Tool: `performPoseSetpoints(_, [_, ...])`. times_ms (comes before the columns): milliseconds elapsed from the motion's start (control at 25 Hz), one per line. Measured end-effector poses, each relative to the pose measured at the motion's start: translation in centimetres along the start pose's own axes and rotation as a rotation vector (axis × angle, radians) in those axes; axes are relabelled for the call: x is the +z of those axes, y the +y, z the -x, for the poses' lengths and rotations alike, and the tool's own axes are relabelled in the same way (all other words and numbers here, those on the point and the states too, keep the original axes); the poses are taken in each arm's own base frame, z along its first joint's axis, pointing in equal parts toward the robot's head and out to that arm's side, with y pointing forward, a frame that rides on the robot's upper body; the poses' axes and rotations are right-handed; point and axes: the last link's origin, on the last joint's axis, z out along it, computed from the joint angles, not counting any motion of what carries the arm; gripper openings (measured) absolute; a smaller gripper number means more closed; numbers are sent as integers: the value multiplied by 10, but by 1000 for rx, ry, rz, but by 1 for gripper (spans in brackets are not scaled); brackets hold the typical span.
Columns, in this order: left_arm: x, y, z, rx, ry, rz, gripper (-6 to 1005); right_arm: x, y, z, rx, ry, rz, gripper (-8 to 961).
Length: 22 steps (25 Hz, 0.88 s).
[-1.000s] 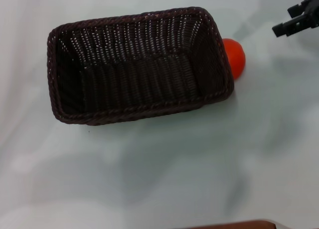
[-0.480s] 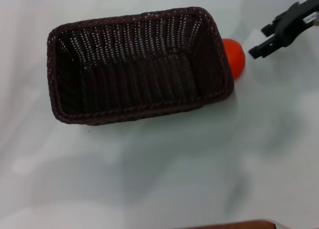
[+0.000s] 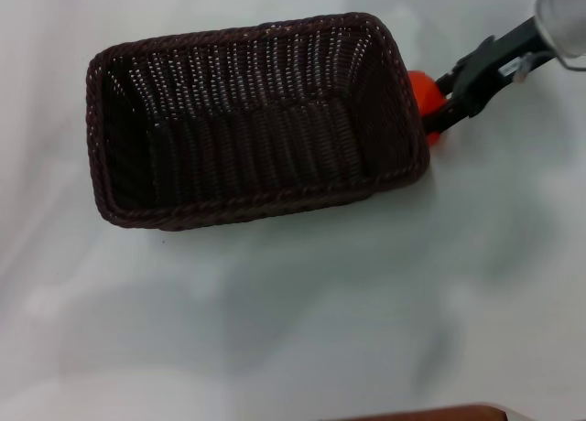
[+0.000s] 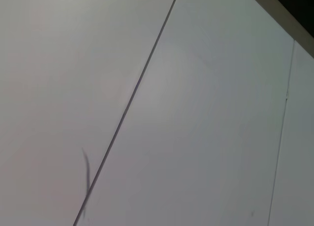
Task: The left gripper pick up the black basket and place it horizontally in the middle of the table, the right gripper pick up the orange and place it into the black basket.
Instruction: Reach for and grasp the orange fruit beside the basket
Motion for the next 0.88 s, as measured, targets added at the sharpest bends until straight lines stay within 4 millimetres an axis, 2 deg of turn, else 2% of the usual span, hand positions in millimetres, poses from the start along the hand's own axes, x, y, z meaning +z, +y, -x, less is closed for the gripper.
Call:
performPoseSetpoints(400, [-3, 0, 0, -25, -2, -4, 829, 13, 0, 2, 8, 0, 17, 663])
performPoseSetpoints(600, [-4, 0, -1, -29, -2, -6, 826, 13, 0, 2, 4, 9, 17, 423])
performPoseSetpoints(800, [-5, -1, -1, -29, -3, -9, 826, 12, 0, 2, 14, 22, 15, 283])
performPoseSetpoints(880, [-5, -1, -1, -30, -3, -10, 825, 9, 2, 2, 25, 35, 18, 264])
